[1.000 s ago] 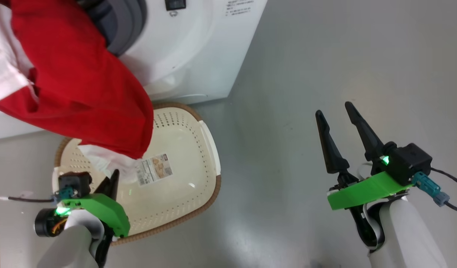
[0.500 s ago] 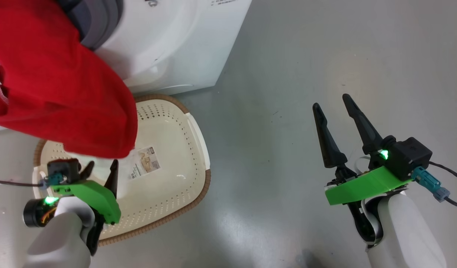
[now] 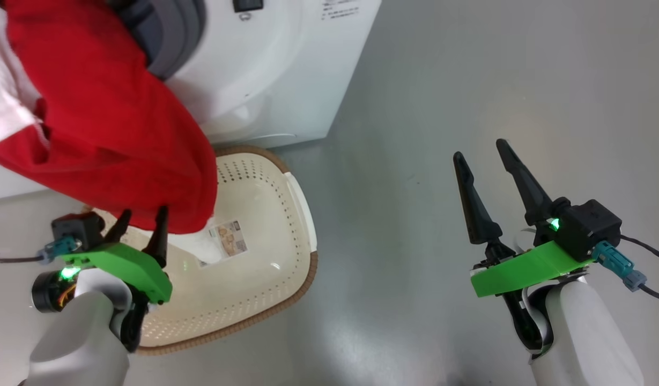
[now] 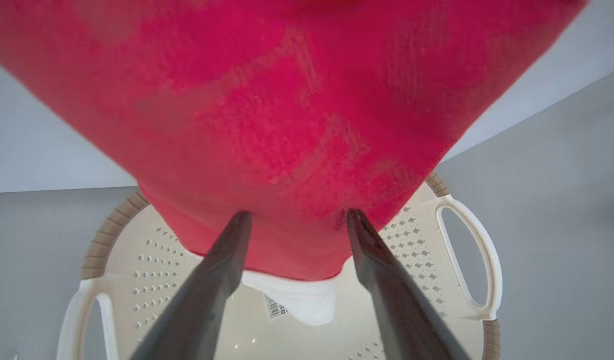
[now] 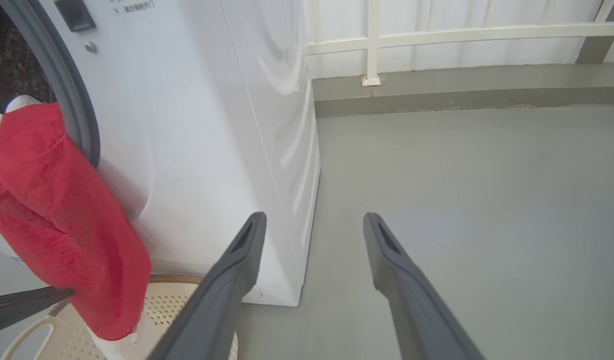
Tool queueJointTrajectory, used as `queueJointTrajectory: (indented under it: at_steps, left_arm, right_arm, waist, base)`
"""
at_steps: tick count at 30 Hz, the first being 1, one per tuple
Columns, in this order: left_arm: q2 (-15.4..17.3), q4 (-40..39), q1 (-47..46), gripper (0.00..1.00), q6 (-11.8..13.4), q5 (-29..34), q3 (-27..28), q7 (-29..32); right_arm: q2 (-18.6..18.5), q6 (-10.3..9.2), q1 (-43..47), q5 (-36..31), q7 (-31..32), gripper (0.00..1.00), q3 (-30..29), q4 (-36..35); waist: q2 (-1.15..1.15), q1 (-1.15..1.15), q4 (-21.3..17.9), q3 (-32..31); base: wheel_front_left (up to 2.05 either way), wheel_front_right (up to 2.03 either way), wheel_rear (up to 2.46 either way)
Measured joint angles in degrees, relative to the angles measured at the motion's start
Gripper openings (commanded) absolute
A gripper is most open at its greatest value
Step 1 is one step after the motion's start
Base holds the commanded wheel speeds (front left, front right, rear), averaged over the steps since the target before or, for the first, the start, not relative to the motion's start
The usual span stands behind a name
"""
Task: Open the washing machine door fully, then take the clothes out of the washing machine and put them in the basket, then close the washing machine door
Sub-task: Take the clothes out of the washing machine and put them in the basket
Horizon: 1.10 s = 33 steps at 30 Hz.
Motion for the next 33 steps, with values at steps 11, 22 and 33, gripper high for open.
queueJointTrajectory:
  at_steps: [11,22,33]
  left_arm:
    - [-0.21,-8.87,6.1,1.0,0.0,4.42,9.18,0.0]
    - [-1.3,-21.6,12.18,1.0,0.0,10.99,18.83,-0.01]
    - [-2.86,-38.54,21.4,1.0,0.0,15.8,27.39,-0.18]
  right_arm:
    - [-0.01,0.0,0.88,-0.7,0.0,1.0,-0.9,0.79]
    - [-0.01,0.0,1.85,-1.54,0.0,1.0,-1.47,0.92]
    - [-0.02,0.0,1.85,-1.62,0.0,1.0,-1.33,0.89]
  waist:
    - [0.0,0.0,2.78,-3.61]
    - [0.0,0.0,5.59,-5.39]
    - [0.0,0.0,5.98,-5.16]
  base:
    - [0.0,0.0,0.0]
    - [0.0,0.0,0.0]
    - [0.0,0.0,0.0]
